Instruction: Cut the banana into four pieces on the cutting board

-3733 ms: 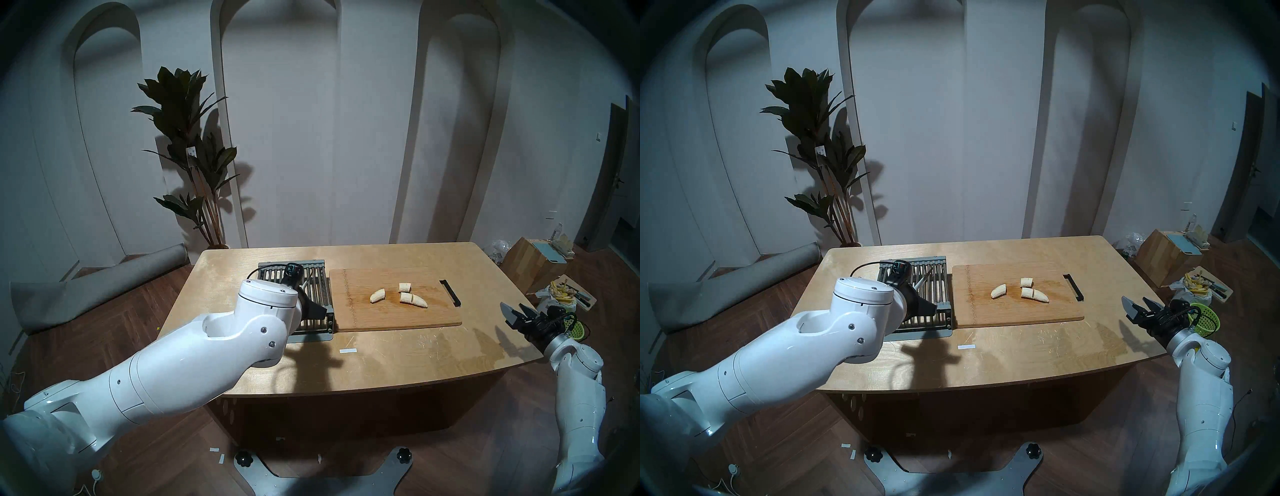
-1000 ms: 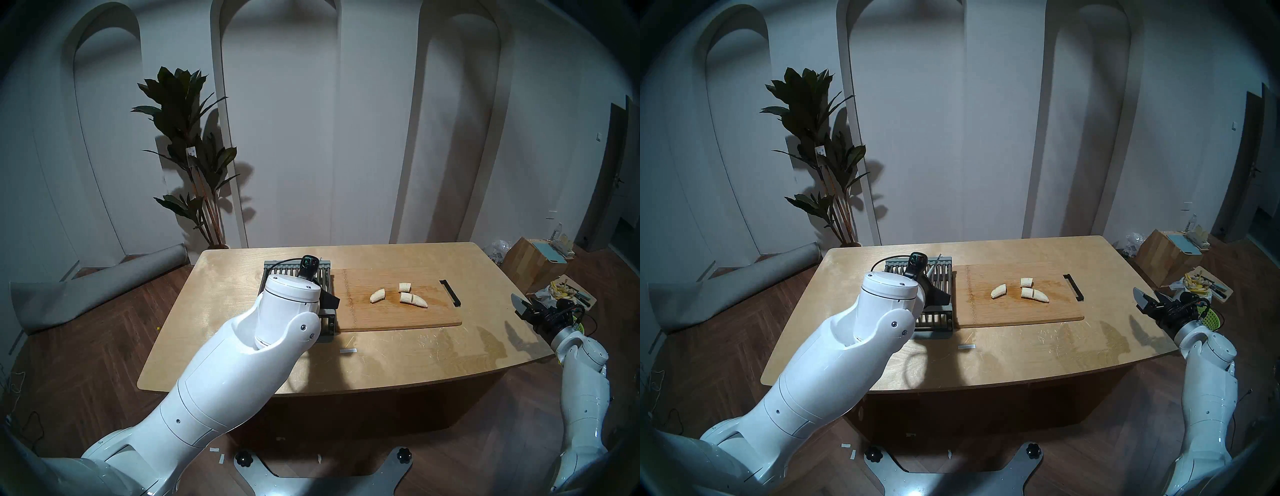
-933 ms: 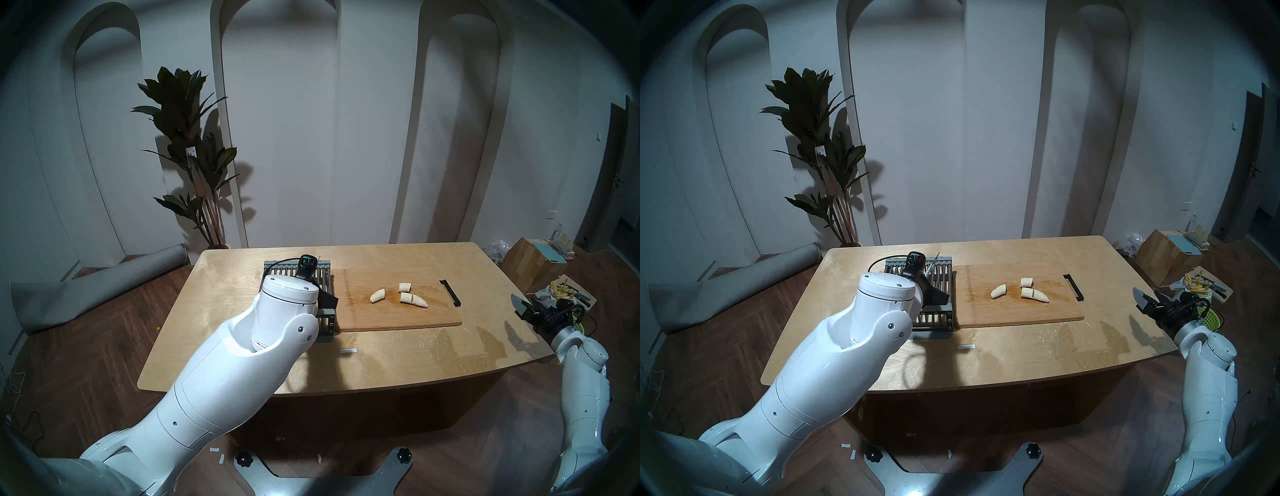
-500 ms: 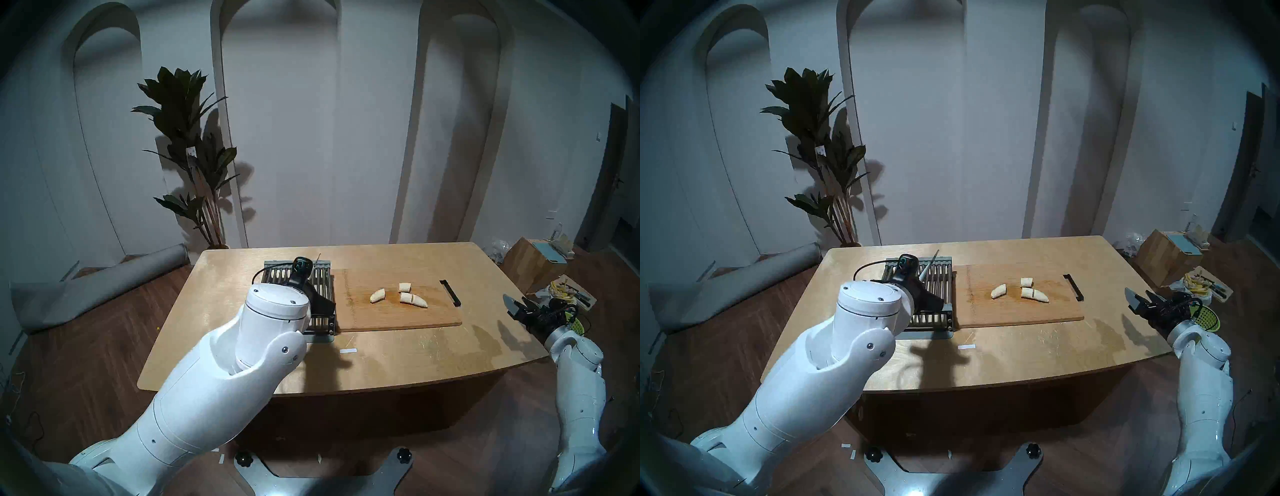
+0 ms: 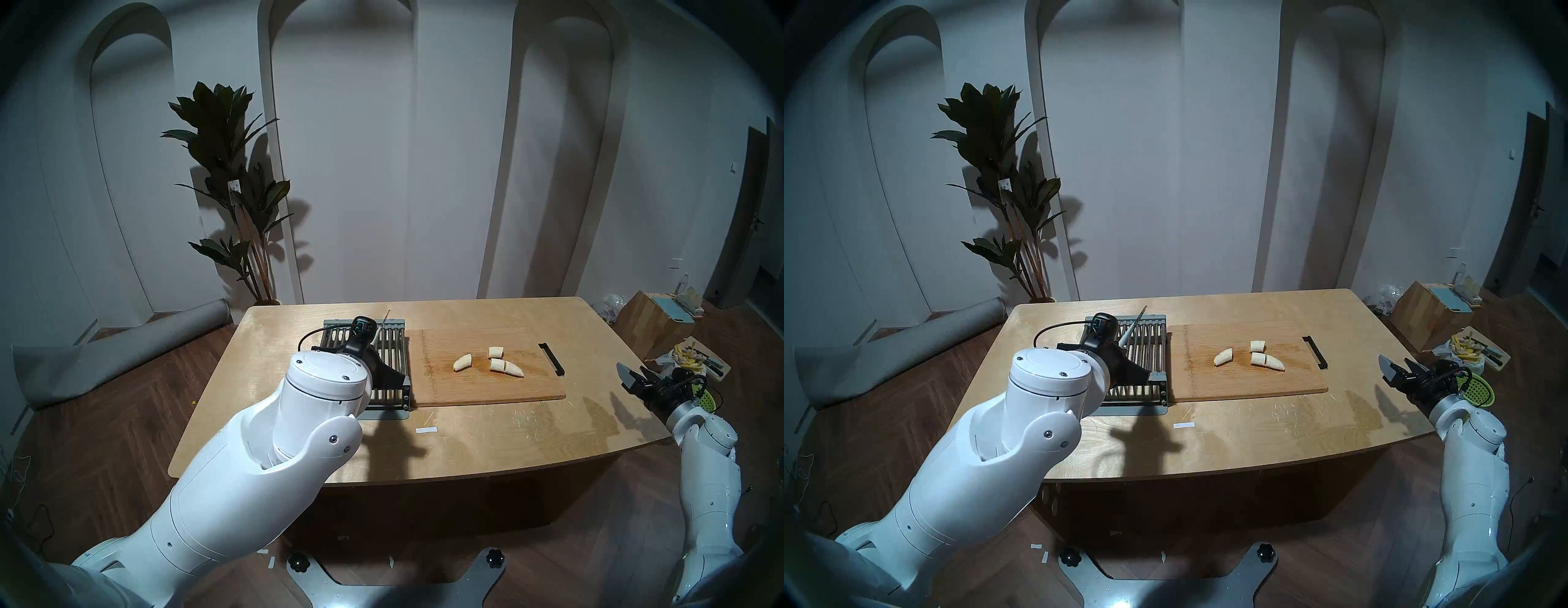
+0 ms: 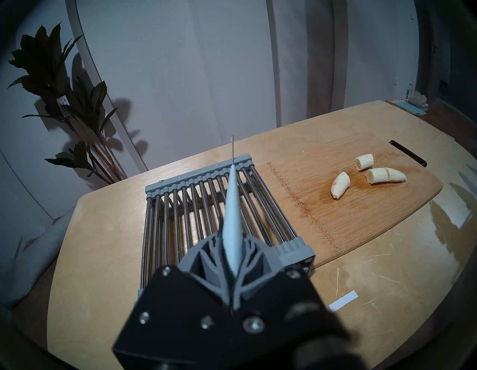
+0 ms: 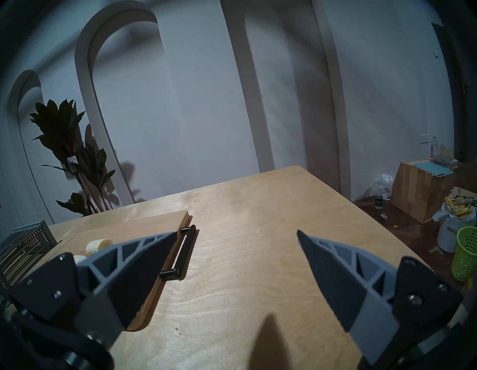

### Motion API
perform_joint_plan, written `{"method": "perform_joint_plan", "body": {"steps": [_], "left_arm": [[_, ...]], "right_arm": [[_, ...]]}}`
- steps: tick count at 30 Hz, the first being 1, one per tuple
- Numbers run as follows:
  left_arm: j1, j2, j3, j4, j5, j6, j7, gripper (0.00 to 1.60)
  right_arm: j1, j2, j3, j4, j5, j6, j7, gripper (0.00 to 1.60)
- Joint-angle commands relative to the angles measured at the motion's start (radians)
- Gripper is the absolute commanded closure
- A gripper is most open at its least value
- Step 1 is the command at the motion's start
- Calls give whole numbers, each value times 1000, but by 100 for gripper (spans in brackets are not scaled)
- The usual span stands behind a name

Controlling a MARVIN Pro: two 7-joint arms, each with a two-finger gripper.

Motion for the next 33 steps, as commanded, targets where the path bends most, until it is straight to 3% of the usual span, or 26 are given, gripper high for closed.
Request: {"method": "perform_joint_plan", "body": {"steps": [1, 5, 9, 14, 24, 31, 33], "left_arm": [[-39, 22, 14, -1, -11, -3, 93, 160], [-62, 8, 35, 6, -33, -3, 92, 160], [-90, -77, 34, 26, -73, -3, 88, 160], [-118, -122, 65, 40, -104, -3, 90, 160], [-80, -221, -29, 125, -151, -3, 99, 160], [-53, -298, -52, 161, -200, -115, 121, 160], [-52, -319, -57, 171, -180, -144, 142, 160]], "right_arm": [[22, 11, -7, -9, -6, -18, 0, 0], [25, 10, -11, -5, -11, -23, -2, 0], [26, 8, -16, -3, -14, -28, -3, 0], [30, 7, -22, -4, -18, -33, -3, 0], [43, 5, -34, -12, -25, -41, -2, 0], [44, 7, -41, -14, -31, -45, 0, 0], [44, 8, -43, -16, -34, -47, 1, 0]]}}
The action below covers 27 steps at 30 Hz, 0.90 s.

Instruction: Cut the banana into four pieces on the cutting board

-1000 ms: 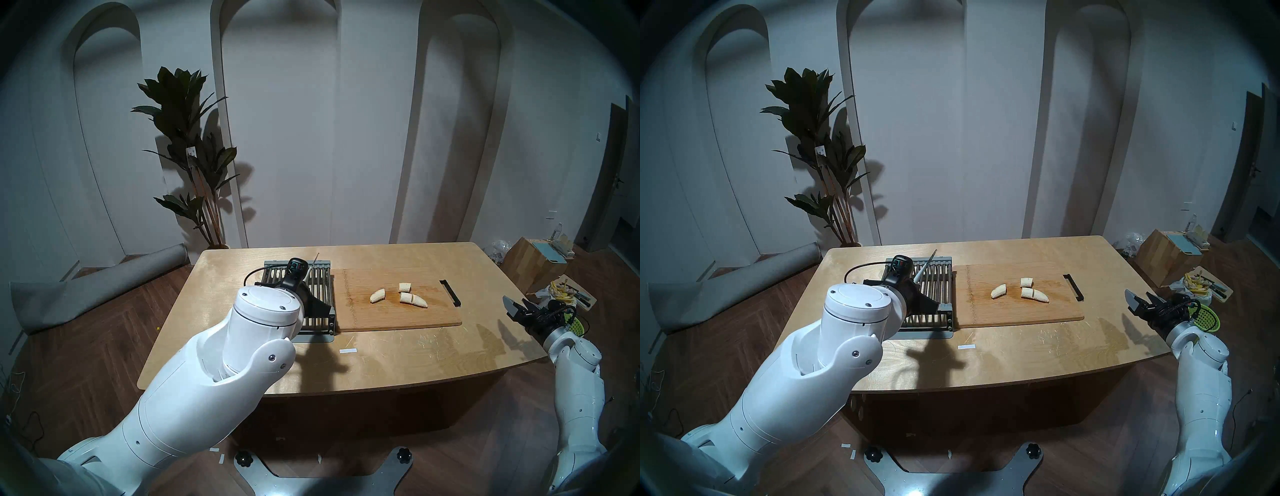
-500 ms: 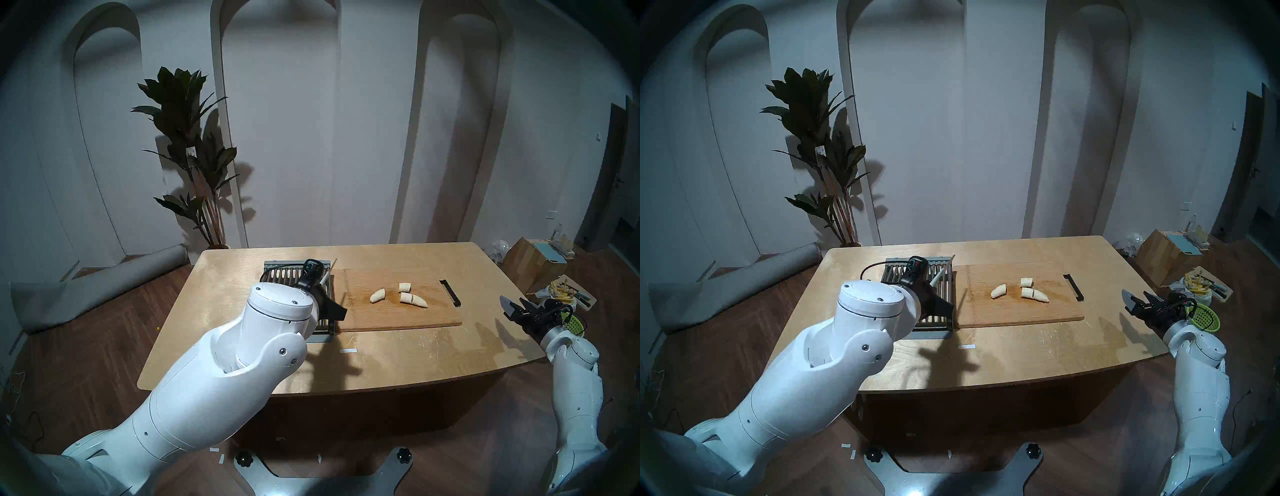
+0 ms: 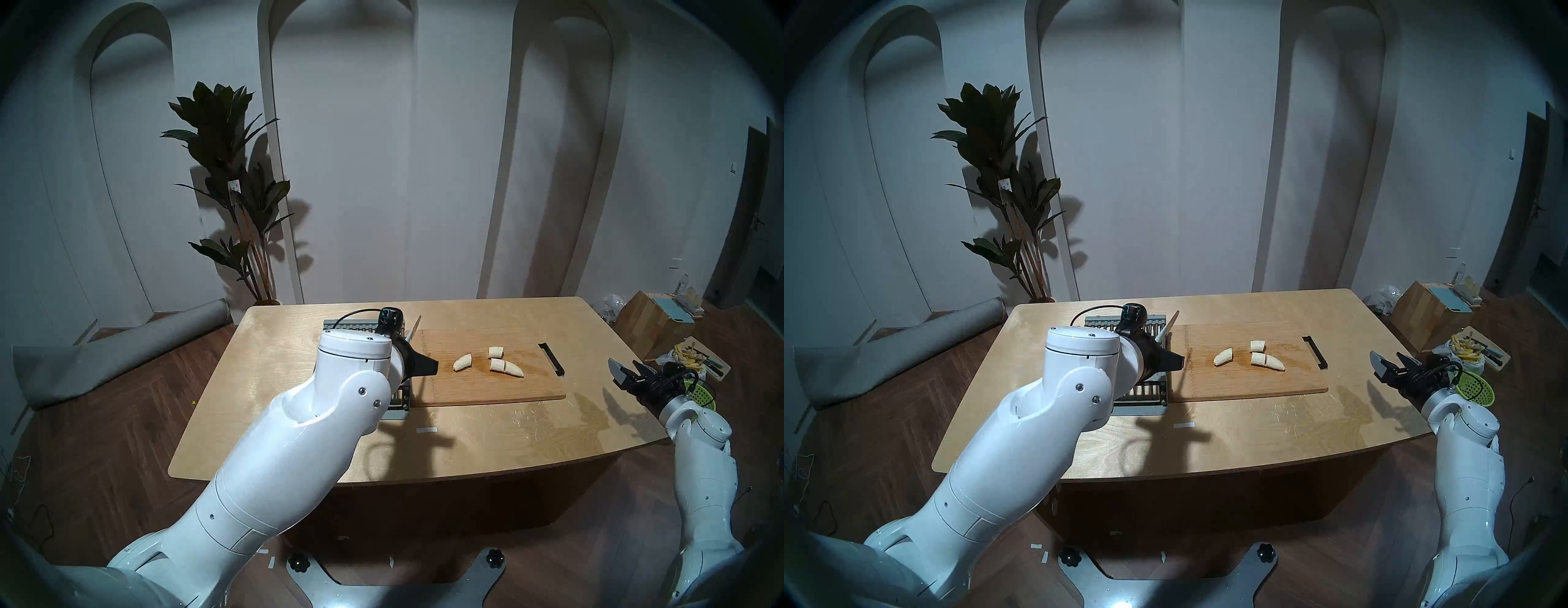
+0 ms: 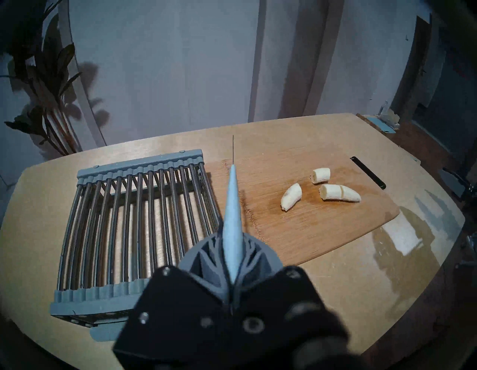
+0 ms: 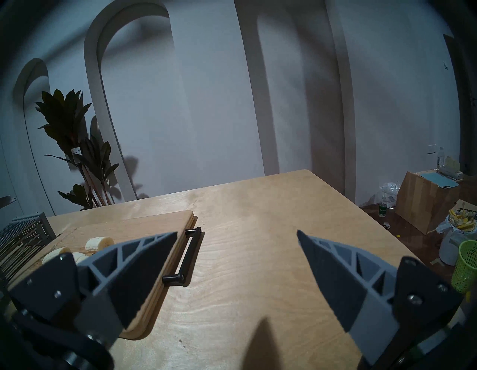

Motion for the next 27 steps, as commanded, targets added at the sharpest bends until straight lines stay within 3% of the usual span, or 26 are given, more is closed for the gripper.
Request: {"method": "perform_joint_plan", "body": {"steps": [1, 5, 9, 14, 23, 27], "left_arm": [[12, -117, -45, 12, -6, -99, 122, 160], [22, -163, -103, 17, -13, -140, 180, 160], [60, -203, -113, 7, -50, -221, 224, 160], [69, -249, -82, 6, -127, -309, 304, 160], [82, -243, -4, -41, -303, -473, 372, 160], [82, -232, 38, -55, -332, -538, 380, 160]], "right_arm": [[14, 9, -3, -27, -3, -14, 5, 0], [20, 9, -7, -33, -6, -15, 6, 0], [19, 7, -11, -40, -9, -15, 10, 0], [16, 15, -13, -47, -16, -17, 15, 0], [14, 26, -16, -77, -27, -15, 32, 0], [6, 25, -17, -97, -30, -12, 42, 0]]}}
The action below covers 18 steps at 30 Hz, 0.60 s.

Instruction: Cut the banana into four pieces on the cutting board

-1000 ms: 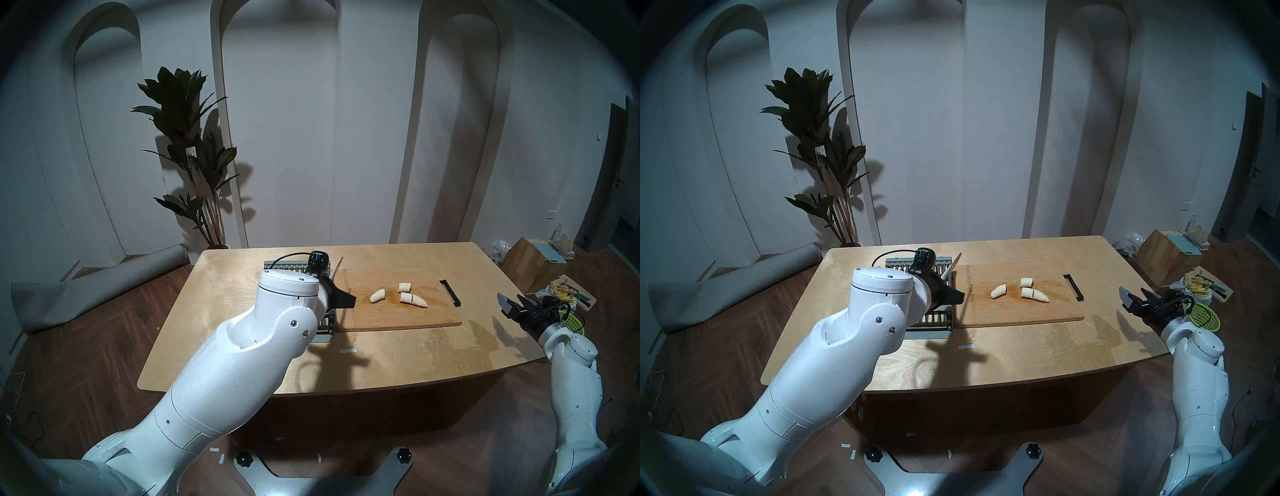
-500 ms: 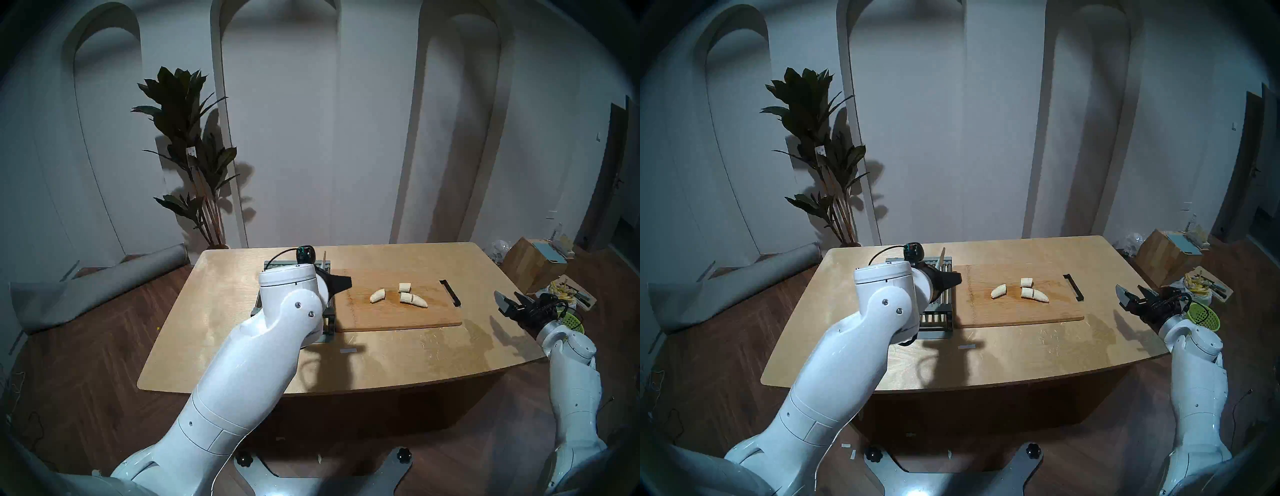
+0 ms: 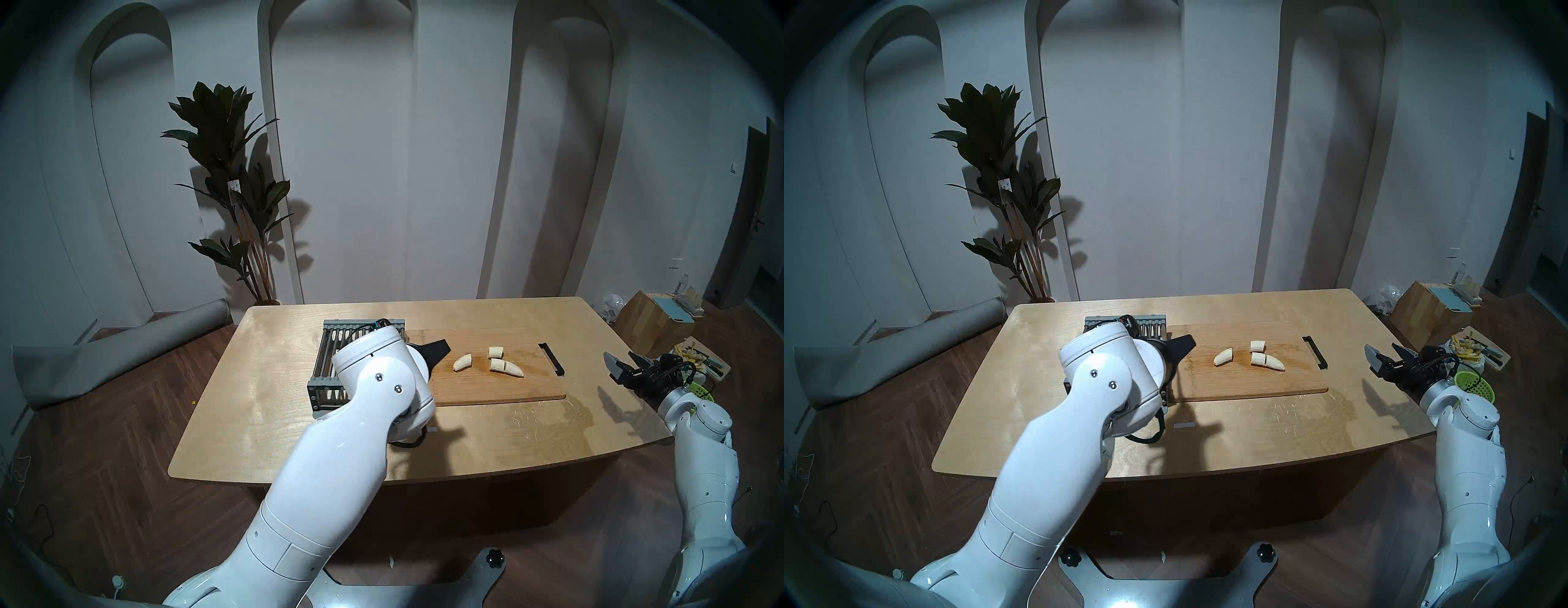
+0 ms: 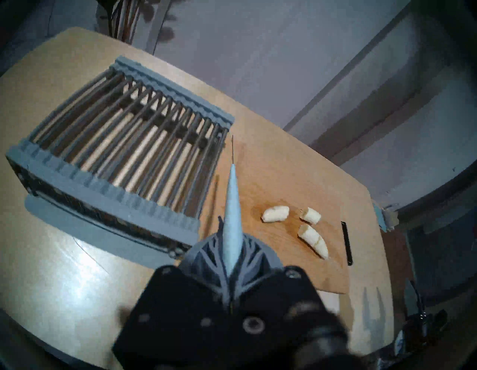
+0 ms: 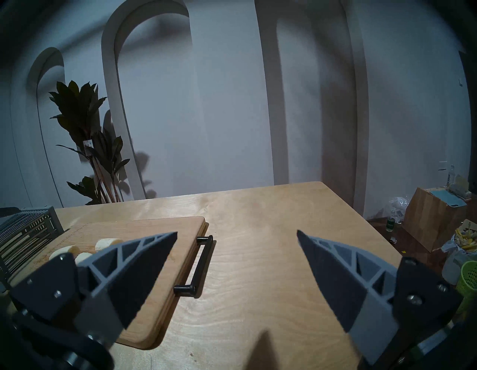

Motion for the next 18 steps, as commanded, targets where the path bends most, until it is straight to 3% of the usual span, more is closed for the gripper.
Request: {"method": "perform_joint_plan", "body": {"steps": [1, 9, 15, 16, 18], "left_arm": [[-8, -10, 58, -49, -55, -125, -7, 160], [-43, -39, 90, 54, -45, -254, -43, 160], [-91, -81, 108, 175, -31, -370, -142, 160], [-111, -89, 134, 213, -10, -466, -182, 160], [-120, -102, 125, 231, -9, -435, -189, 160]], "right_arm": [[-3, 15, 2, -57, -2, -2, 15, 0], [-22, 23, 7, -80, -14, 2, 28, 0], [-42, 30, 18, -85, -21, 2, 38, 0], [-49, 32, 23, -84, -24, 2, 40, 0], [-52, 34, 26, -81, -25, 2, 40, 0]]}}
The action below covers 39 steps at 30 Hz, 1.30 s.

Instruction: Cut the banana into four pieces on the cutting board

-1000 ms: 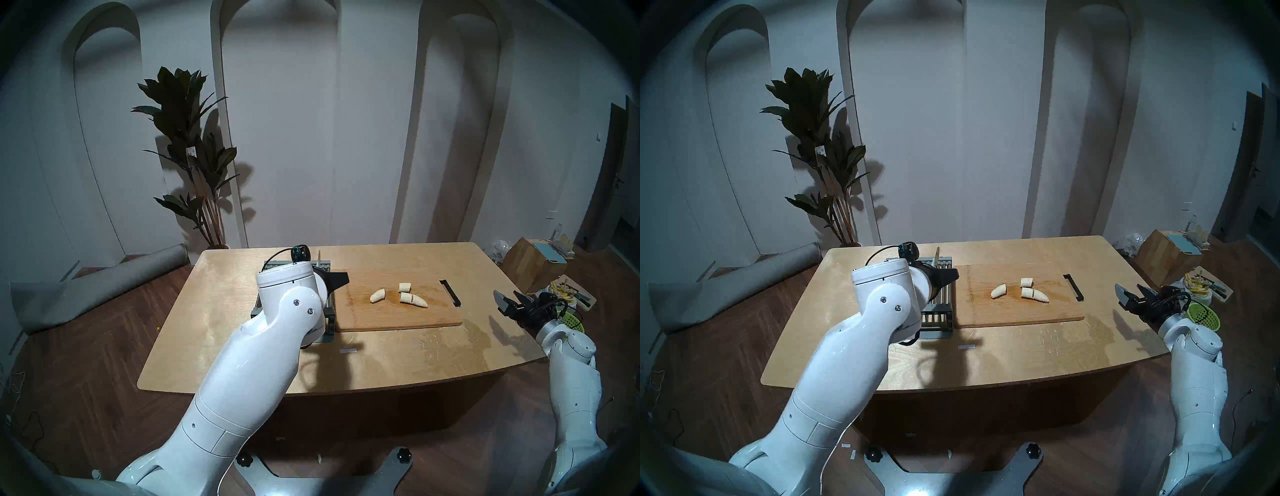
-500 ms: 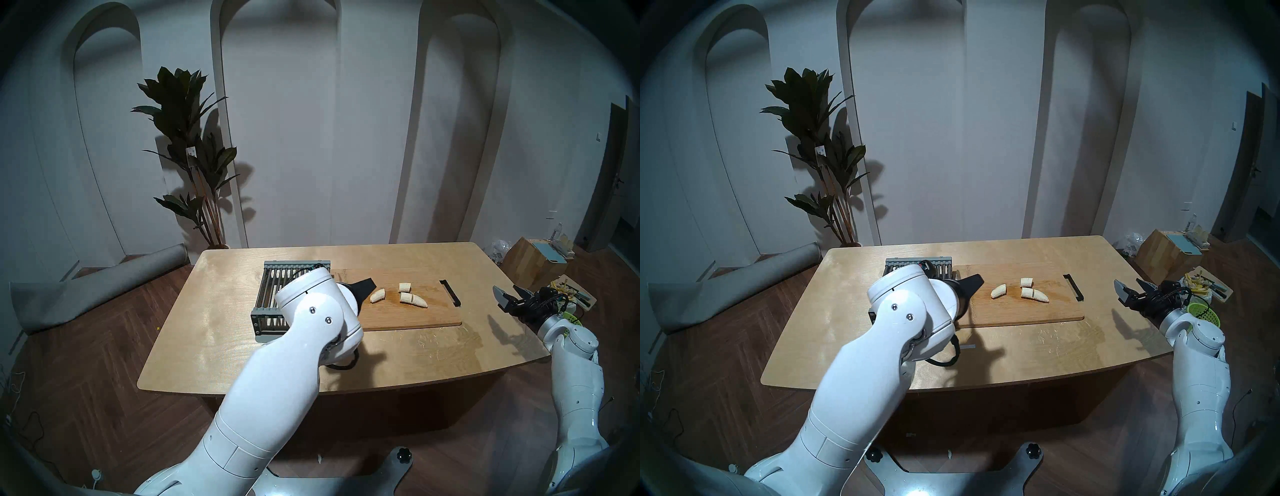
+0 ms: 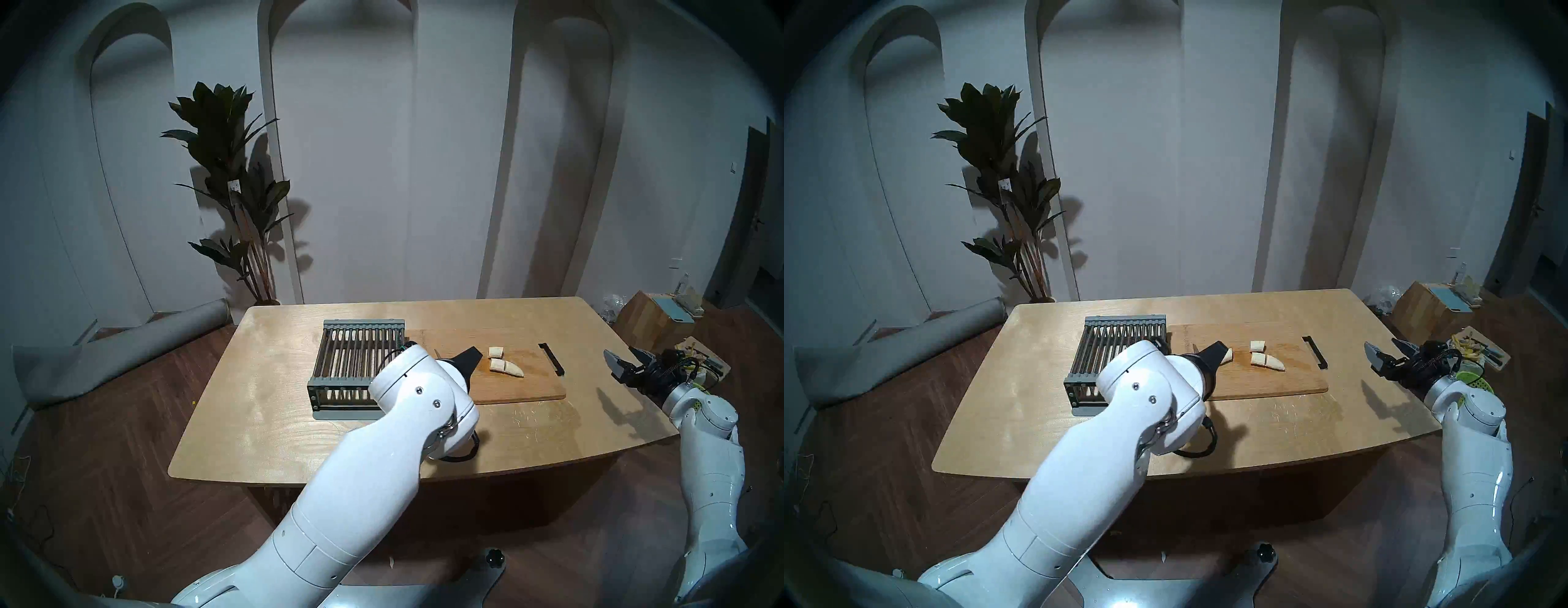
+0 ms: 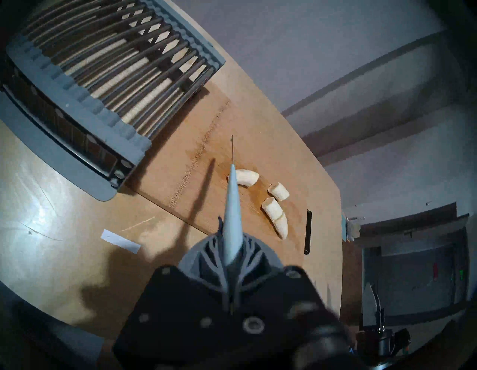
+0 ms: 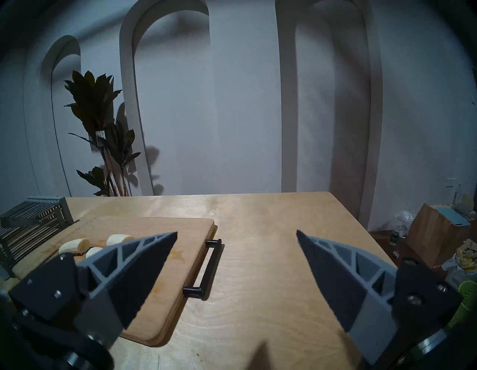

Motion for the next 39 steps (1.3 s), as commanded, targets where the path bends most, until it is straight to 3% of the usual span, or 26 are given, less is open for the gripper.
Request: {"method": "perform_joint_plan", "body": {"steps": [1, 10, 15, 17, 18, 21, 26, 39], "left_arm": [[-83, -63, 24, 73, 39, -111, -96, 160], [-143, -106, 78, 250, 60, -298, -206, 160], [-166, -135, 67, 331, 71, -366, -257, 160], [-177, -145, 67, 367, 70, -440, -276, 160], [-175, -149, 53, 373, 74, -413, -281, 160], [-190, -155, 71, 413, 70, -501, -304, 160], [-201, -160, 92, 448, 28, -573, -302, 160], [-201, -160, 110, 443, -3, -606, -294, 160]], "right_arm": [[-13, 19, 17, -23, -1, 1, 4, 0], [-23, 26, 30, -27, -7, 3, 13, 0], [-26, 30, 34, -22, -13, 4, 14, 0], [-27, 35, 38, -17, -15, 4, 15, 0], [-27, 36, 39, -14, -17, 4, 14, 0], [-26, 38, 42, -12, -21, 5, 15, 0], [-23, 39, 45, -15, -25, 8, 16, 0], [-28, 26, 51, -44, -23, 28, 15, 0]]}}
